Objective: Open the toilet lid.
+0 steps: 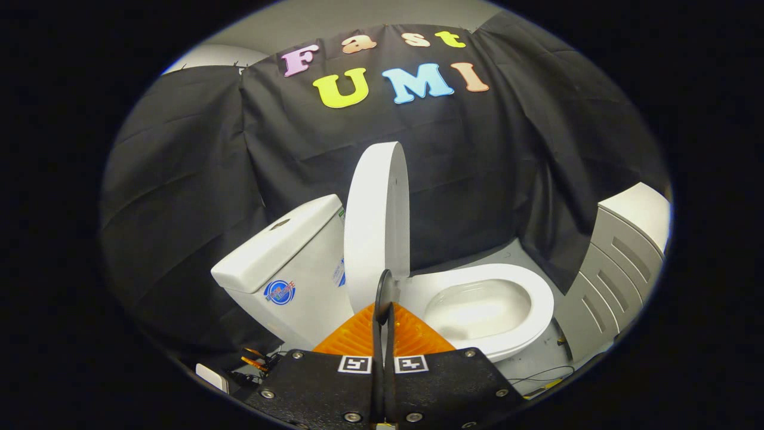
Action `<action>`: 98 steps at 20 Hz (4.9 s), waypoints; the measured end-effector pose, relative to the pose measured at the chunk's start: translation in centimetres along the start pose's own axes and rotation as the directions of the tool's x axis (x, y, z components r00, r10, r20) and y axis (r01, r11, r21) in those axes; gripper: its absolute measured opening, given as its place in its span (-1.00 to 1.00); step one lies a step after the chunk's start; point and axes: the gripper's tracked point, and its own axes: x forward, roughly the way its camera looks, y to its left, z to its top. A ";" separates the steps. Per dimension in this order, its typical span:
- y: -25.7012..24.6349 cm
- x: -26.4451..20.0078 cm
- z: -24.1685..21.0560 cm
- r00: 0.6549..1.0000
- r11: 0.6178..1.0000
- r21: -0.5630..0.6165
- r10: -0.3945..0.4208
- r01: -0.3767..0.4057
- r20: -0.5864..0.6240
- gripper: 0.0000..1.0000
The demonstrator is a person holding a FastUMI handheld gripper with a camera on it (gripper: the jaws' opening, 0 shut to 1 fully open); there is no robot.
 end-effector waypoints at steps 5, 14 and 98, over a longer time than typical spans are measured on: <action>1.6 0.4 -0.1 1.000 1.000 -0.026 0.015 -0.015 -0.003 -1.00; 4.7 1.2 -0.7 0.999 0.995 -0.088 0.047 -0.048 -0.010 -1.00; -19.1 -16.3 5.6 0.934 0.953 -0.294 0.033 0.078 0.355 0.90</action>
